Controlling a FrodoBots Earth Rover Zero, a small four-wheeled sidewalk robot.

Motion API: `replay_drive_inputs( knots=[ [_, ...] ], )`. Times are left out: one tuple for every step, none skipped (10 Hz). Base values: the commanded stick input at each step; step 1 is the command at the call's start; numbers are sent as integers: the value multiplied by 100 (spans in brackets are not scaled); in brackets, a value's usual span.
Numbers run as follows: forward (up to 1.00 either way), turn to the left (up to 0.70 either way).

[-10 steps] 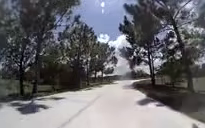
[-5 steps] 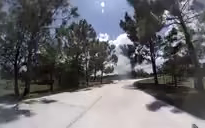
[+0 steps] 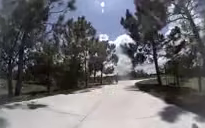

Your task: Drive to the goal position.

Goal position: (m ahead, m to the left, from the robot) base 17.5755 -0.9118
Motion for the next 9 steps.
replay_drive_inputs(
  knots=[
    [85, 0],
    [85, 0],
    [85, 0],
    [85, 0],
    [85, 0],
    [85, 0],
    [85, 0],
    [85, 0],
    [85, 0]
  ],
)
